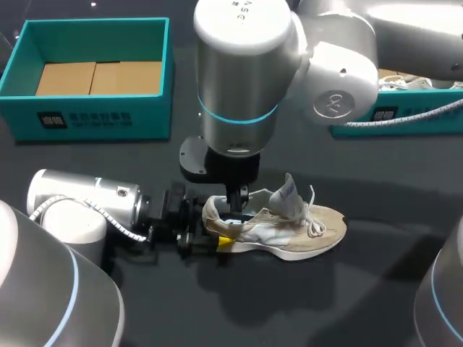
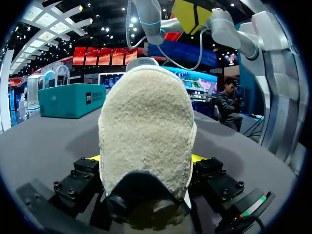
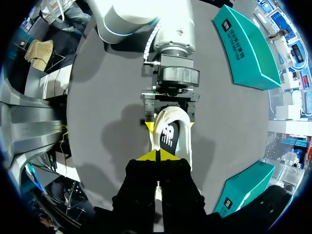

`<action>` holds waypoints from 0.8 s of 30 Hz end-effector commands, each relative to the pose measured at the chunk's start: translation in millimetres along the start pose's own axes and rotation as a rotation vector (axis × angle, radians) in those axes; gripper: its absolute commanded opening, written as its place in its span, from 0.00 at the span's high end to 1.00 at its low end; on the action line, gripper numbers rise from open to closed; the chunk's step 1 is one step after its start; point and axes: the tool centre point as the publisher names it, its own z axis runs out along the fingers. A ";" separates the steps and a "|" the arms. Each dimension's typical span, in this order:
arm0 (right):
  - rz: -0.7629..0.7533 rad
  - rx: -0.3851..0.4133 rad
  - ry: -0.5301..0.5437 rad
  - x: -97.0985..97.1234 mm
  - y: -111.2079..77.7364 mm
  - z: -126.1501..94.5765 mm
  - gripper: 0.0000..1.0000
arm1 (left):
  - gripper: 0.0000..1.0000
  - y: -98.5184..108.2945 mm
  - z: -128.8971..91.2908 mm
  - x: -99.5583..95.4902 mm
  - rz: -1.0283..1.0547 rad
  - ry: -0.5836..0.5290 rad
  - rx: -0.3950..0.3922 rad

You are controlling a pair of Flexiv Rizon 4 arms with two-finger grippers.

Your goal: Take the shoe out of the shoebox, open the shoe tongue, remove and reinsert the insole, then place the shoe into the shoebox

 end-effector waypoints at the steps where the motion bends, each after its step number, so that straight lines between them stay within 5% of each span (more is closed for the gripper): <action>1: -0.006 -0.008 -0.002 -2.9 2.8 18.2 1.00 | 1.00 4.4 -0.4 0.5 0.000 -0.003 0.000; 24: -0.027 0.000 -0.013 -30.0 4.5 85.8 1.00 | 1.00 4.4 -0.4 0.5 0.000 -0.003 0.000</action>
